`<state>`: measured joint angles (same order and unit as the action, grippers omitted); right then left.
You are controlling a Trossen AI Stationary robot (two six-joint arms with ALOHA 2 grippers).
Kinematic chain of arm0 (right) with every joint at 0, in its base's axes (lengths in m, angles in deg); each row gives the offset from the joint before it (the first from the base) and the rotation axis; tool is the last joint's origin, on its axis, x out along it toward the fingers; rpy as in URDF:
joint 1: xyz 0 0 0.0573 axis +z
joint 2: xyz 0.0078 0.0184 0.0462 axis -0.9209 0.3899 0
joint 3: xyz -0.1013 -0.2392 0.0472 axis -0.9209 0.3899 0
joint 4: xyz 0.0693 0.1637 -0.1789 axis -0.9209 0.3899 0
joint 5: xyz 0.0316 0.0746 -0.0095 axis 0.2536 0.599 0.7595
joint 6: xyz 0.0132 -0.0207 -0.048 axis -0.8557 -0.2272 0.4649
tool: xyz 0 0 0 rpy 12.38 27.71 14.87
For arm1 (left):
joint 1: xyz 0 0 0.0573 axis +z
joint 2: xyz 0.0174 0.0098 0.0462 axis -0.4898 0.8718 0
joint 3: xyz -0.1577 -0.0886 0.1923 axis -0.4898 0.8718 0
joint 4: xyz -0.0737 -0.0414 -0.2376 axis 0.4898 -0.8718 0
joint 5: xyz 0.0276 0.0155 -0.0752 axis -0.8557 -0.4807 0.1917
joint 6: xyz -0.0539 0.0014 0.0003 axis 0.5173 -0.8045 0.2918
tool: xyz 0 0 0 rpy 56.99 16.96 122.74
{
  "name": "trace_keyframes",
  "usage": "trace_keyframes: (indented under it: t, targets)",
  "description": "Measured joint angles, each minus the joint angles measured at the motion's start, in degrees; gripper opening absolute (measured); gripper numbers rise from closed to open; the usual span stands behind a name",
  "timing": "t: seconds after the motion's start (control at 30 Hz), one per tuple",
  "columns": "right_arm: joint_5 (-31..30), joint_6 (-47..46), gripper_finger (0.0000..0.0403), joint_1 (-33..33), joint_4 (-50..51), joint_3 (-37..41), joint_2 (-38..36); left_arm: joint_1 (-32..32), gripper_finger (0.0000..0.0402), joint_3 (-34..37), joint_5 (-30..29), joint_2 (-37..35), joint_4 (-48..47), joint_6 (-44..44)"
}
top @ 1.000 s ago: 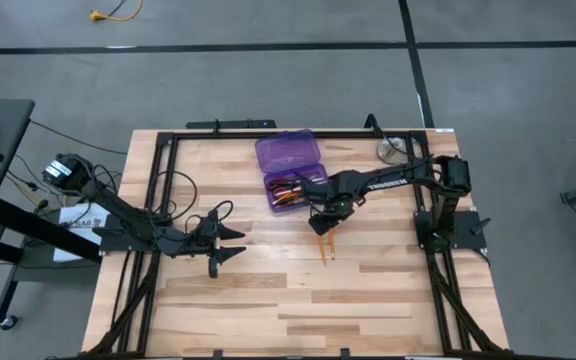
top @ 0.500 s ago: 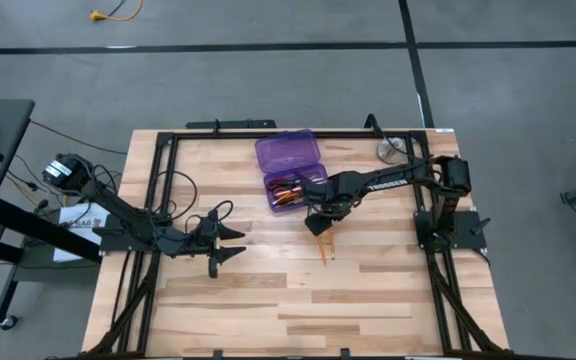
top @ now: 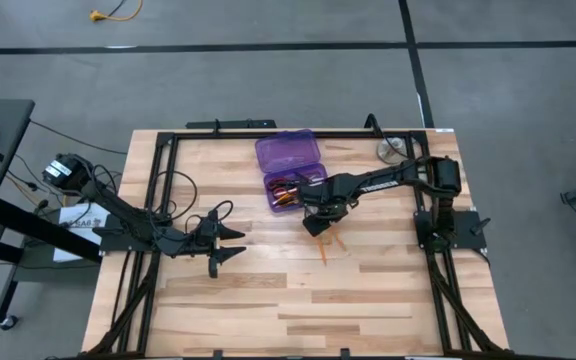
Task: Pick & place school supplies into a supply box
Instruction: Put the yellow pencil into the purple supply box
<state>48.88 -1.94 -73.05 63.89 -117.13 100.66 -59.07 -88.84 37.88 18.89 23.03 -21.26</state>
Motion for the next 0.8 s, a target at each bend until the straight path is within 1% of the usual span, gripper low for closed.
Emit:
trace_keyframes:
  t: [0.1, 0.2, 0.33, 0.43, 0.8]
  targets:
    - [0.1, 0.1, 0.0154, 0.0, 0.6, -0.3, 2.0, 0.0, 0.0188, 0.0, 0.0, 0.0, -0.2, 0.0]
    - [-0.1, 0.1, 0.0156, 0.0, 0.8, -0.4, 2.6, 0.0, 0.0188, 0.0, 0.0, 0.0, -0.6, 0.0]
    - [-1.6, 0.6, 0.0145, 0.0, 0.9, -0.3, 2.4, 0.0, 0.0188, 0.0, 0.0, 0.0, -1.1, 0.0]
    - [-2.1, 1.3, 0.0122, 0.0, 1.4, -0.2, 2.3, 0.0, 0.0188, 0.0, 0.0, 0.0, -1.3, 0.0]
    - [-4.5, 4.7, 0.0013, -0.1, 2.9, -0.6, 2.2, 0.0, 0.0188, 0.0, 0.0, 0.0, -1.4, 0.0]
